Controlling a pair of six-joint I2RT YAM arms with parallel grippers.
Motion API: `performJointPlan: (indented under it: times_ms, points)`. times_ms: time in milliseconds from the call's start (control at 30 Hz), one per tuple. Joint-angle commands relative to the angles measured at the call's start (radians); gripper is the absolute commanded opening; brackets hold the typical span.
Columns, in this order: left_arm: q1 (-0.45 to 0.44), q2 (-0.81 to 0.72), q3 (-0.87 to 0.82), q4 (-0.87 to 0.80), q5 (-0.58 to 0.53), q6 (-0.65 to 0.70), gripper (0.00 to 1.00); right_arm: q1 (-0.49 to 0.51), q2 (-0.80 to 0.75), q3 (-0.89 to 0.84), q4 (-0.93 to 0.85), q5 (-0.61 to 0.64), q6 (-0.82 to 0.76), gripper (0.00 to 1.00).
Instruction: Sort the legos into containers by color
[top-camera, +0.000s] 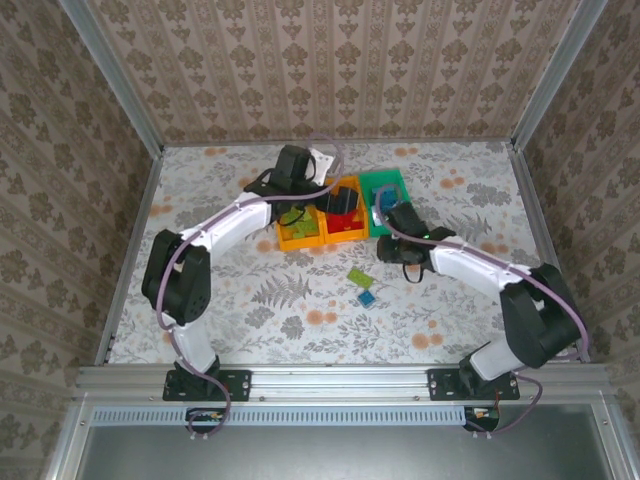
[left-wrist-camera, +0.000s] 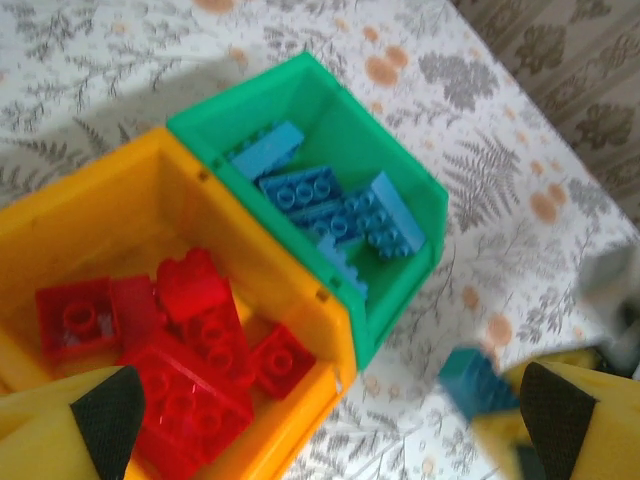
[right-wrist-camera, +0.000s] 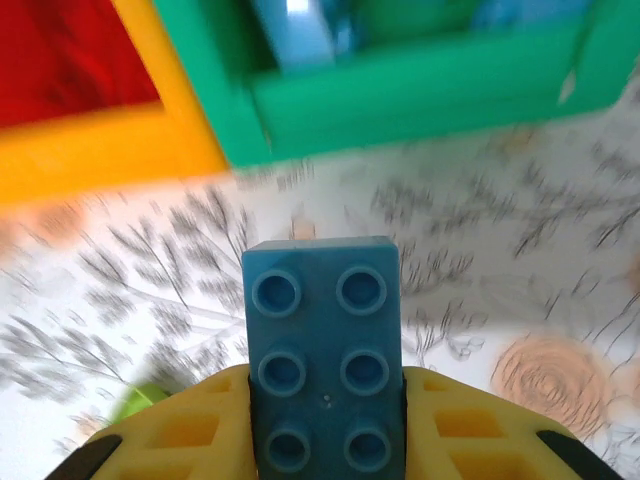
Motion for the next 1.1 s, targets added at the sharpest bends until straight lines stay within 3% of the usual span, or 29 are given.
performJointPlan:
  times_ms: [0,100,367,567,900,1067]
  points:
    - [-0.022,-0.061,-0.062,-0.039,-0.046,0.086,1.0,-0.097,-0.025,0.007,0.107,-0.119,0.058,0.25]
    - [-0.064,-0.072,-0.091,-0.089,-0.083,0.156,1.0,-0.16,0.038,0.097,0.109,-0.182,0.065,0.25]
    - [-0.189,-0.088,-0.152,-0.154,-0.125,0.286,1.0,-0.208,0.314,0.452,-0.038,-0.184,0.006,0.25]
    - [-0.253,-0.088,-0.195,-0.182,-0.116,0.325,0.99,-0.224,0.461,0.639,-0.131,-0.157,0.012,0.38]
    - [-0.369,-0.048,-0.195,-0.268,-0.113,0.35,0.93,-0.224,0.455,0.677,-0.144,-0.181,0.013,0.64]
    - [-0.419,-0.012,-0.178,-0.31,-0.147,0.348,0.91,-0.224,0.4,0.628,-0.113,-0.179,0.027,0.69]
